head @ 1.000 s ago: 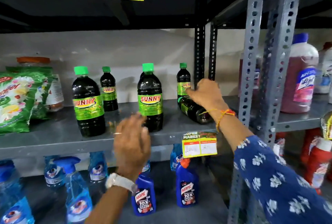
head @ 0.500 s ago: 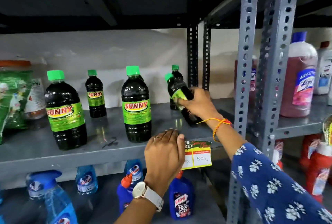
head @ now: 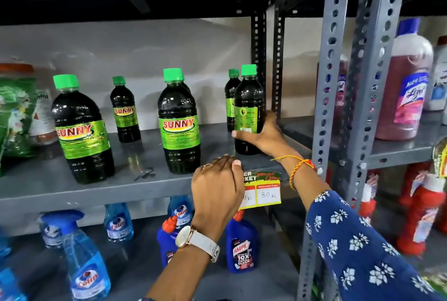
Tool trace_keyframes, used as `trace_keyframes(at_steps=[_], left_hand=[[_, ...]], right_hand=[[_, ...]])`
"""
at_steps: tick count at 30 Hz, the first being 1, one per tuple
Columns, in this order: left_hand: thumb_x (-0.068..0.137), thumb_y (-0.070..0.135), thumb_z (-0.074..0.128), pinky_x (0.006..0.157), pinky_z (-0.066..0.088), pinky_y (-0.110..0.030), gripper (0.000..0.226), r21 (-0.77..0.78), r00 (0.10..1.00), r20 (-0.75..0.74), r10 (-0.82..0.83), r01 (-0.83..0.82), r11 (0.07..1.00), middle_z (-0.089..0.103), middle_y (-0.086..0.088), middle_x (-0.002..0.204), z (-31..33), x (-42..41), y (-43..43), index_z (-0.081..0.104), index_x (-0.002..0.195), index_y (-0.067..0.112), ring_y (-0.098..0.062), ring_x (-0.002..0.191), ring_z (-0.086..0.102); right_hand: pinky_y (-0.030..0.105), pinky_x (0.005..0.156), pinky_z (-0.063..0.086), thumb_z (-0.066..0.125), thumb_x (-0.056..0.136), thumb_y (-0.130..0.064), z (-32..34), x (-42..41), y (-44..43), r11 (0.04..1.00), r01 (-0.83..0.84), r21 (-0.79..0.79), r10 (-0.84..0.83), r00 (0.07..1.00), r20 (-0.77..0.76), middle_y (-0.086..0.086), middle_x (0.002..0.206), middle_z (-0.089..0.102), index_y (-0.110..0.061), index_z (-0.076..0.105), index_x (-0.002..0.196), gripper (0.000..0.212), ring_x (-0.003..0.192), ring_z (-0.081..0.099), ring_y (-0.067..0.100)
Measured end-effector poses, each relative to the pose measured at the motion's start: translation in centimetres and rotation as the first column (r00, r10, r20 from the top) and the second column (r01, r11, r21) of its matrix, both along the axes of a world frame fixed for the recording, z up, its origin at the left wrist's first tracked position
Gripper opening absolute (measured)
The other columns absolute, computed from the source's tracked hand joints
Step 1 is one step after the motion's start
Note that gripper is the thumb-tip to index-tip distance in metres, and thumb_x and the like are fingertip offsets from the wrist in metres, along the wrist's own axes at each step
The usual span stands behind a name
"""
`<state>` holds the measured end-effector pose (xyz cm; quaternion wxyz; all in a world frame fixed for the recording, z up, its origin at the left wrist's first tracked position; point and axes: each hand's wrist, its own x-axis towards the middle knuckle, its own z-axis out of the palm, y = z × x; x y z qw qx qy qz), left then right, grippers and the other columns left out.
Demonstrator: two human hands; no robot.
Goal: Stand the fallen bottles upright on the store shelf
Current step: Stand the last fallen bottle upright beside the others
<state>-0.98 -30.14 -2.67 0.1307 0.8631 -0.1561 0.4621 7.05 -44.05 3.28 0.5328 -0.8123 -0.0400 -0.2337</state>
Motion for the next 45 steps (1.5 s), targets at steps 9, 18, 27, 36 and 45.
trace_keyframes(at_steps=[9, 18, 27, 36, 45], left_hand=[[0.089, 0.023, 0.036, 0.066, 0.048, -0.029, 0.039, -0.019, 0.999, -0.036, 0.005, -0.006, 1.000, 0.073, -0.005, 0.085, -0.1, -0.1, -0.2, 0.072, 0.082, 0.011, -0.021, 0.074, 0.067], [0.088, 0.024, 0.036, 0.069, 0.048, -0.030, 0.039, -0.017, 0.999, -0.052, 0.009, -0.010, 1.000, 0.073, -0.005, 0.090, -0.2, -0.2, -0.2, 0.072, 0.086, 0.011, -0.021, 0.079, 0.067], [0.089, 0.025, 0.036, 0.072, 0.049, -0.030, 0.039, -0.022, 0.998, -0.066, -0.012, 0.010, 1.000, 0.073, -0.005, 0.094, -0.3, -0.2, -0.1, 0.073, 0.090, 0.012, -0.019, 0.083, 0.068], [0.089, 0.026, 0.034, 0.074, 0.047, -0.029, 0.040, -0.030, 0.998, -0.057, -0.017, 0.015, 0.999, 0.073, -0.003, 0.096, -0.5, 0.0, 0.0, 0.072, 0.092, 0.014, -0.017, 0.086, 0.067], [0.090, 0.027, 0.030, 0.072, 0.046, -0.031, 0.041, -0.024, 0.997, -0.075, -0.033, 0.032, 0.999, 0.071, -0.001, 0.088, -0.4, 0.0, 0.3, 0.069, 0.088, 0.016, -0.017, 0.079, 0.065]], right_hand=[[0.042, 0.096, 0.052, 0.091, 0.034, -0.049, -0.2, 0.4, -0.9, 0.973, -0.178, 0.149, 0.177, 0.984, 0.014, 0.004, 0.106, 0.071, -0.009, 0.050, 0.123, 0.106, 0.101, 0.068, 0.021], [0.038, 0.098, 0.047, 0.086, 0.039, -0.049, 0.7, -1.7, -0.2, 0.981, -0.138, 0.138, 0.147, 0.988, -0.051, 0.003, 0.114, 0.065, -0.011, 0.043, 0.124, 0.103, 0.105, 0.062, 0.020], [0.036, 0.097, 0.045, 0.081, 0.062, -0.024, 0.7, -1.8, 0.0, 0.966, -0.178, 0.188, 0.189, 0.981, -0.041, 0.008, 0.115, 0.064, -0.012, 0.053, 0.121, 0.066, 0.107, 0.059, 0.024], [0.031, 0.091, 0.040, 0.072, 0.077, -0.014, 0.5, -1.8, -0.3, 0.975, -0.148, 0.168, 0.154, 0.988, -0.021, 0.005, 0.111, 0.056, -0.008, 0.041, 0.130, 0.062, 0.106, 0.054, 0.022], [0.033, 0.095, 0.043, 0.073, 0.076, -0.017, 0.8, -3.7, 0.1, 0.994, -0.093, 0.050, 0.094, 0.995, -0.022, 0.003, 0.111, 0.060, -0.014, 0.051, 0.124, 0.053, 0.109, 0.057, 0.022]])
